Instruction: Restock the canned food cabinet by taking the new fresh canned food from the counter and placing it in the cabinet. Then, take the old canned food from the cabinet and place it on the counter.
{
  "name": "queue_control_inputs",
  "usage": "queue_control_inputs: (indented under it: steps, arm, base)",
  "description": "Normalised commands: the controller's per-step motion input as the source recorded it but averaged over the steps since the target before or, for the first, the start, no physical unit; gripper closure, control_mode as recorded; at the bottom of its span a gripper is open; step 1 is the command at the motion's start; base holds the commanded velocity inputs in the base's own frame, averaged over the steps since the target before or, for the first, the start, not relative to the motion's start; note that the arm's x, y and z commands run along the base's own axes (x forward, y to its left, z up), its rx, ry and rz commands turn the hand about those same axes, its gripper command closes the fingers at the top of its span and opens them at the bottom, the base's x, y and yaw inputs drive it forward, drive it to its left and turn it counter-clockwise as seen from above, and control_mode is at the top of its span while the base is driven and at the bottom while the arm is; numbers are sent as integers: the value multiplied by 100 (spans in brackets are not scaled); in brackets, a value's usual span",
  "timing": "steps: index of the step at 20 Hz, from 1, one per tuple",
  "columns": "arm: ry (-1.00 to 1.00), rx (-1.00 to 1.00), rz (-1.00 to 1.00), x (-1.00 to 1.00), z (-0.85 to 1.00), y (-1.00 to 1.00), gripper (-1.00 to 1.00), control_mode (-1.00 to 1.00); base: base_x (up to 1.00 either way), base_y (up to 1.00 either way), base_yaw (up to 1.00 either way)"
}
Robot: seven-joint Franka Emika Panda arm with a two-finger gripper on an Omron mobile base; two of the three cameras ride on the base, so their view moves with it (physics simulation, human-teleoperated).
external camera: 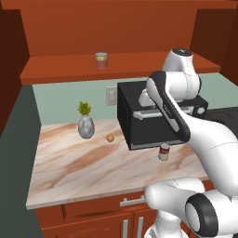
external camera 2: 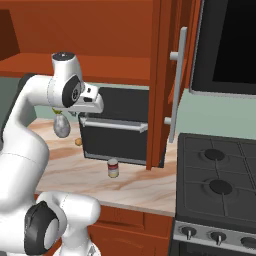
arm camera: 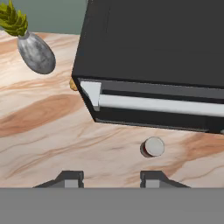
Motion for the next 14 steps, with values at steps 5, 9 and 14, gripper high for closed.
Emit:
queue_control_inputs:
  steps: [5,9,14]
  arm:
    - [0,0,0,-1,0,0,-100,-100]
    - [0,0,-3,-30,-12,-9,-100,-100]
    - [0,10,-5,-67,-69,-56,-100,-100]
  base:
    - [0,0,0]
    - [0,0,0]
    - [0,0,0]
